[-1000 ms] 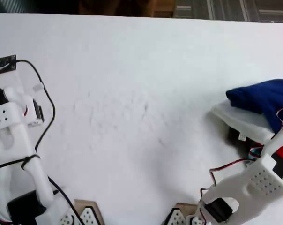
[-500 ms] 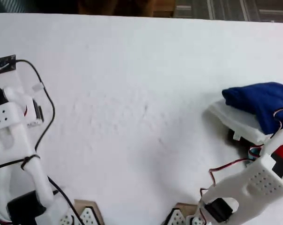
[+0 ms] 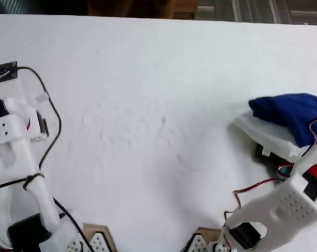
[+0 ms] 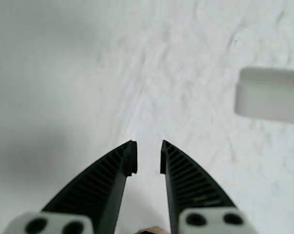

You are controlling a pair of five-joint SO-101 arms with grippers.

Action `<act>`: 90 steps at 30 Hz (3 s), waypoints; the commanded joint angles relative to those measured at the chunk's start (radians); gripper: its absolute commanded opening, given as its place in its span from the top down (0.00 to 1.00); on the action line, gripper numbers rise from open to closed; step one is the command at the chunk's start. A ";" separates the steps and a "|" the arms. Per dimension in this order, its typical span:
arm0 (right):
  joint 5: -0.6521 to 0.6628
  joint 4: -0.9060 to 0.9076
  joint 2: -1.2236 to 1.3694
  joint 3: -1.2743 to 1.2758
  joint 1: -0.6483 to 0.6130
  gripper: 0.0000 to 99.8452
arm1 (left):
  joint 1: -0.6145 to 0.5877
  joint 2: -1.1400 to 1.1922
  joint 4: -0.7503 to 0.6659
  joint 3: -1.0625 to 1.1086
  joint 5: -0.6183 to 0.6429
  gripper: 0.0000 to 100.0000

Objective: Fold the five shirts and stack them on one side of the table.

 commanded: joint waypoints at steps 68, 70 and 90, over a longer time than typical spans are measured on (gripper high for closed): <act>-0.195 -1.043 -0.619 2.068 -1.385 0.98 | 0.835 -0.038 -0.628 0.920 0.006 0.97; -0.195 -0.997 -0.622 2.068 -1.385 0.98 | 0.835 -0.038 -0.628 0.920 0.011 0.98; -0.204 -0.845 -0.700 2.229 -1.313 0.98 | 0.539 -0.038 -0.628 0.921 0.178 0.98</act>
